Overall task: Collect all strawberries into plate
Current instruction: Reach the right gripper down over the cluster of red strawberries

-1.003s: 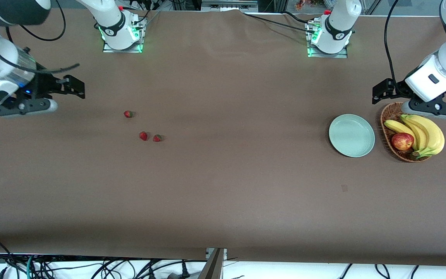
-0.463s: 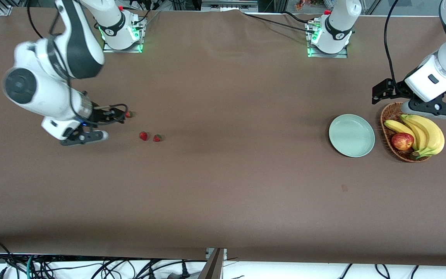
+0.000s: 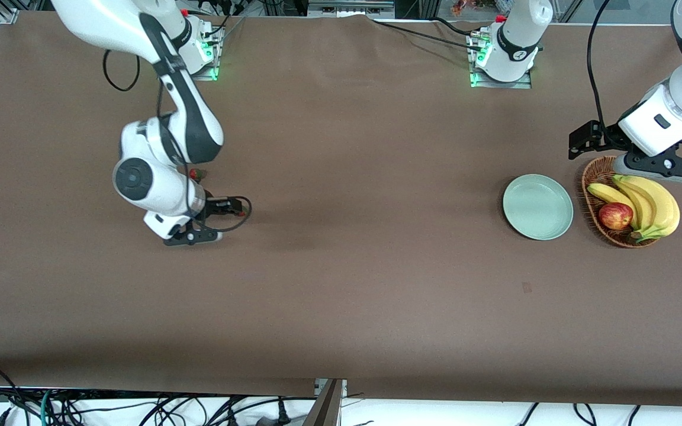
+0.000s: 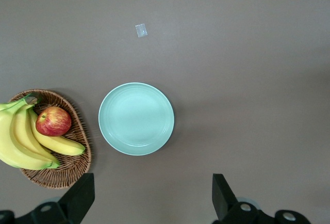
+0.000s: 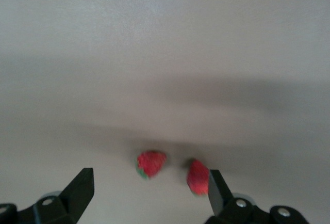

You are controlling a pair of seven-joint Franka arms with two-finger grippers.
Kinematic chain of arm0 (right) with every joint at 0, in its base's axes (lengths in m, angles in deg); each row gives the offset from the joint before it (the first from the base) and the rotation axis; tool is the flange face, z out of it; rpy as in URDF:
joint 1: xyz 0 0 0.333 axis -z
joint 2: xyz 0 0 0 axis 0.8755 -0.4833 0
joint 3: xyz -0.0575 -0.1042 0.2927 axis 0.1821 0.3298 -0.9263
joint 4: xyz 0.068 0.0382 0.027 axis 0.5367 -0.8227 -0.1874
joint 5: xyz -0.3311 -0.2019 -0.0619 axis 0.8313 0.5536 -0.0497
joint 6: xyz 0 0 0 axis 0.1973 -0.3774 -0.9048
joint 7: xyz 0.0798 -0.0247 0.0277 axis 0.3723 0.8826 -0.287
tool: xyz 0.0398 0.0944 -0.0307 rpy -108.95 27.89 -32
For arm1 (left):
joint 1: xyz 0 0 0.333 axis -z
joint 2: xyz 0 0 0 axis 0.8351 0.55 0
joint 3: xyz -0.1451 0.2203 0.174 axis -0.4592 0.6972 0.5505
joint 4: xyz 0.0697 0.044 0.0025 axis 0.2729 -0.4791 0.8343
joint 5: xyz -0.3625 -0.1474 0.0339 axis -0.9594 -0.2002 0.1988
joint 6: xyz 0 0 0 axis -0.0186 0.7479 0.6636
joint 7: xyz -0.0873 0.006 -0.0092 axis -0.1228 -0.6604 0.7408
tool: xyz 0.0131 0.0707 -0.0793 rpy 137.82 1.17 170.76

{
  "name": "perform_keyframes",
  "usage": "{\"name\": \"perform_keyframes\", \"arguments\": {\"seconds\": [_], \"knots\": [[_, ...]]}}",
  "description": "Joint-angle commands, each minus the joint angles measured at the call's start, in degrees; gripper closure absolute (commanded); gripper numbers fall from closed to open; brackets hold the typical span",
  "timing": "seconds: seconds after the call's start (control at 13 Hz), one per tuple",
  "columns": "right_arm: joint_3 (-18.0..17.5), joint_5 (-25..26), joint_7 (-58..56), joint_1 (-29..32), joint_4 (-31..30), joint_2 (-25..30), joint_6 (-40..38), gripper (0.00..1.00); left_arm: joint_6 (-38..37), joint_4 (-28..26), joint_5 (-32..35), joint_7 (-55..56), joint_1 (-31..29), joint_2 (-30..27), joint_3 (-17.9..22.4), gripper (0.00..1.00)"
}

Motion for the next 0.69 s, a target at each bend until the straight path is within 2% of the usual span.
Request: {"name": "perform_keyframes", "arguments": {"seconds": [0.0, 0.15, 0.46, 0.62], "knots": [[0.2, -1.0, 3.1, -2.4, -2.2, -1.1, 4.2, 0.06, -0.3, 1.5, -1.1, -0.7, 0.1, 0.7, 0.3, 0.0], [0.1, -1.0, 3.3, -2.9, -4.0, -1.7, 6.2, 0.13, -0.3, 1.5, -1.1, -0.7, 0.1, 0.7, 0.3, 0.0], [-0.6, -1.1, 3.3, -2.9, -9.6, -1.1, 10.0, 0.19, -0.3, 1.5, -1.0, -0.7, 0.1, 0.7, 0.3, 0.0], [-0.7, -2.2, 4.0, -2.9, -9.9, -1.1, 10.0, 0.26, -0.3, 1.5, -0.9, -0.7, 0.1, 0.7, 0.3, 0.0]]}}
